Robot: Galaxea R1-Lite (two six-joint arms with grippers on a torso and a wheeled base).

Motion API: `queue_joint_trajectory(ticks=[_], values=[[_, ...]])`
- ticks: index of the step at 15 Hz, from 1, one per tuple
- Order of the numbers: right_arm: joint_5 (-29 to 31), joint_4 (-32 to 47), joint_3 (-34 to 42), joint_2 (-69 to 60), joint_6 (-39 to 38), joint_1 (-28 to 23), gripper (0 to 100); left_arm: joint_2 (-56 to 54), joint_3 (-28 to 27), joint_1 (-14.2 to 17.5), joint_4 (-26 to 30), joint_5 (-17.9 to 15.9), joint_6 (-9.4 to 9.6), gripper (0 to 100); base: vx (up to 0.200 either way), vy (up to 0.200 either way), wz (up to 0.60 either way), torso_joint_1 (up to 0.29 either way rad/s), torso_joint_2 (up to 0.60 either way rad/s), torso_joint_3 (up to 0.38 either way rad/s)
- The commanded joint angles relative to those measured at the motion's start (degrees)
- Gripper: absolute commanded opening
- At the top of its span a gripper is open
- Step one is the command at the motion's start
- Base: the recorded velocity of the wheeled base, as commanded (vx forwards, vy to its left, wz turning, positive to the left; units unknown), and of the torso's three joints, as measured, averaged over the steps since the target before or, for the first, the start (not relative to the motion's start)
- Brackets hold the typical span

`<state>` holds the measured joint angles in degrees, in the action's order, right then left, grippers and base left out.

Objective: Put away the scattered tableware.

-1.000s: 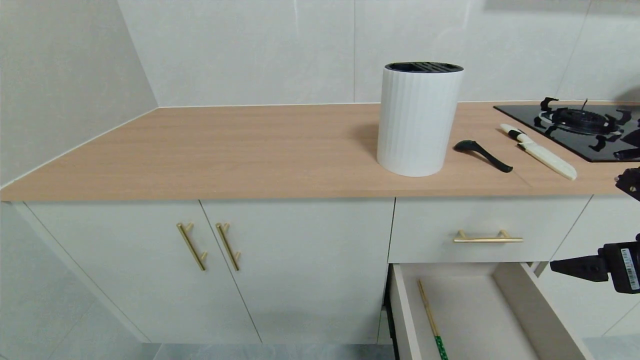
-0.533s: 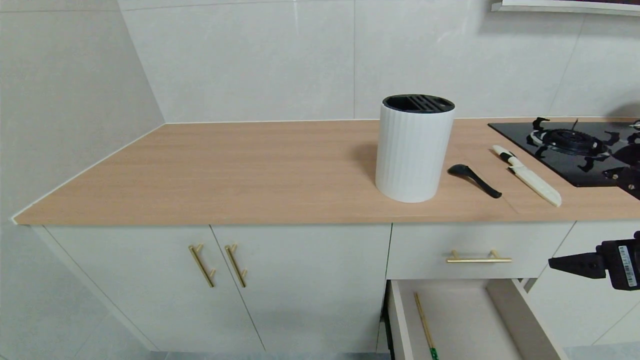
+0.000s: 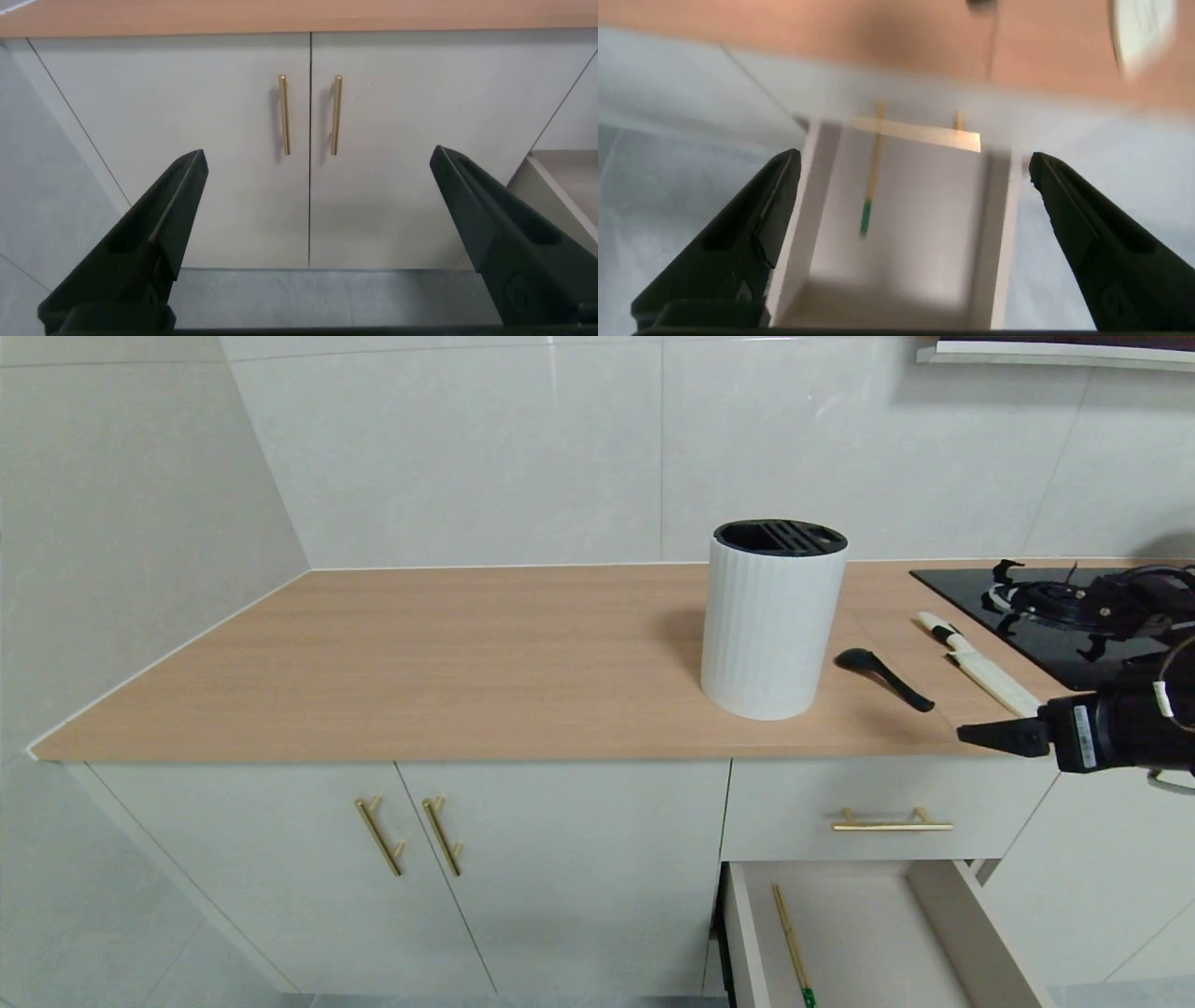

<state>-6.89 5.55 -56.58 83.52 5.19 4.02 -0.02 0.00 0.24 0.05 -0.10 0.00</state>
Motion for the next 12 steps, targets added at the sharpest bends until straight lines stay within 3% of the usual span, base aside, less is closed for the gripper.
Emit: queue_joint_trajectory(ticks=[1, 5, 8, 12], values=[[-6.5, -2.6, -9.4, 13.4, 4.0, -5.8, 100, 0.0, 0.0, 0.0, 0.0, 0.0, 0.00, 100, 0.000, 0.000, 0.00, 0.000, 0.00, 0.000], [-7.0, -7.7, -18.0, 25.5, 5.9, -6.0, 100, 0.0, 0.0, 0.0, 0.0, 0.0, 0.00, 100, 0.000, 0.000, 0.00, 0.000, 0.00, 0.000], [-8.0, -15.7, -19.4, 32.0, 5.8, -6.0, 100, 0.0, 0.0, 0.0, 0.0, 0.0, -0.09, 100, 0.000, 0.000, 0.00, 0.000, 0.00, 0.000], [-8.0, -20.9, -19.7, 34.8, 5.6, -5.7, 100, 0.0, 0.0, 0.0, 0.0, 0.0, 0.00, 100, 0.000, 0.000, 0.00, 0.000, 0.00, 0.000]])
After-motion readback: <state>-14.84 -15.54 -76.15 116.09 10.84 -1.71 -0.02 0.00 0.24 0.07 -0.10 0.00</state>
